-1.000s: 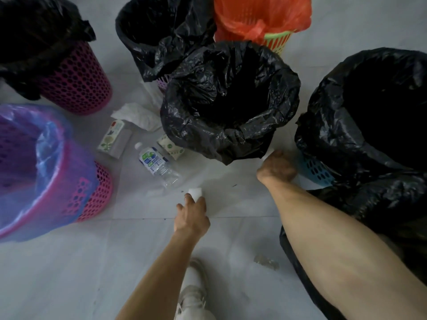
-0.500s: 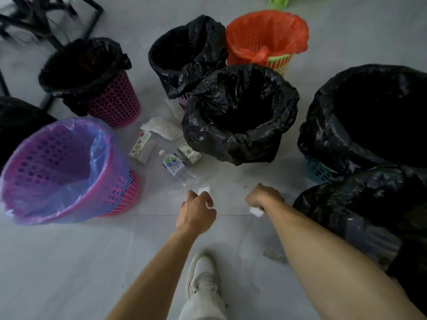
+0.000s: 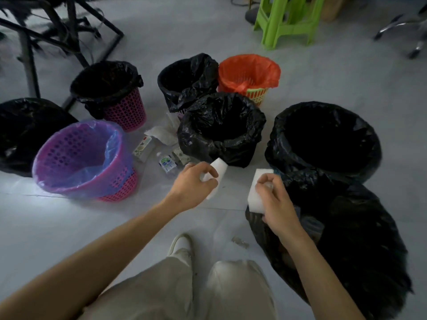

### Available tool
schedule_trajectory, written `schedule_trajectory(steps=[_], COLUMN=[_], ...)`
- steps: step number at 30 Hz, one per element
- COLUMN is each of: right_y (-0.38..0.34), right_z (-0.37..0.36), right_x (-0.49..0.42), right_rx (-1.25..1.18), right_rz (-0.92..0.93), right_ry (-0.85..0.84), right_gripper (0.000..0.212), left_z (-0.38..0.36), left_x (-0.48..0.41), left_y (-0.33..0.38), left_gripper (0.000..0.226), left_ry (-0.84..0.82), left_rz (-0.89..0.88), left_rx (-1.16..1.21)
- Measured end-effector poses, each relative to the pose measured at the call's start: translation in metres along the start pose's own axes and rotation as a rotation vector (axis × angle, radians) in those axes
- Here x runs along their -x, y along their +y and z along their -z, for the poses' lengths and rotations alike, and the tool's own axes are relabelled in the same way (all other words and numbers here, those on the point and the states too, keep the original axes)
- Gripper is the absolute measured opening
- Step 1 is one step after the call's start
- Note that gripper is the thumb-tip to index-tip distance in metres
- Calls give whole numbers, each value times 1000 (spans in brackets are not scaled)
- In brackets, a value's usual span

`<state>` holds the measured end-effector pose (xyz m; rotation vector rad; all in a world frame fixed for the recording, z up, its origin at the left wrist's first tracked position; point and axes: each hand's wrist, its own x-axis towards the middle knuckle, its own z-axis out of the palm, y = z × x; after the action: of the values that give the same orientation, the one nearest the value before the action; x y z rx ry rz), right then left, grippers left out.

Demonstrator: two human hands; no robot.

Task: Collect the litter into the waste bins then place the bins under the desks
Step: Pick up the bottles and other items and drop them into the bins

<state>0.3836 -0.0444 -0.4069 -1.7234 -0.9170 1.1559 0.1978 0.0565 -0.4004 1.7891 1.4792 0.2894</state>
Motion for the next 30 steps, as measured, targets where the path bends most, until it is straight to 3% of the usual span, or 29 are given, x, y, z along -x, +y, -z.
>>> schedule_trajectory(steps=[8, 14, 17, 22, 26, 30], right_y=[49, 95, 104, 97, 73, 36], right_z=[76, 103, 107, 102, 73, 21], right_x=[42, 55, 57, 54, 37, 7], right_rx=[92, 360, 454, 571, 554, 581], right_rz=[2, -58, -80, -107, 38, 199], right_ry=[322, 314, 260, 246, 244, 119], right_gripper=[8, 20, 26, 23, 20, 21], left_z=[-62, -131, -134, -97, -48, 2], left_x=[28, 42, 38, 17, 2, -15], left_y=[92, 99, 99, 79, 36, -32], left_gripper=[23, 34, 34, 25, 28, 33], left_ry=[-281, -400, -498, -429, -337, -221], left_rz=[-299, -578, -511, -444, -287, -68], left_rx=[-173, -493, -542, -486, -493, -498])
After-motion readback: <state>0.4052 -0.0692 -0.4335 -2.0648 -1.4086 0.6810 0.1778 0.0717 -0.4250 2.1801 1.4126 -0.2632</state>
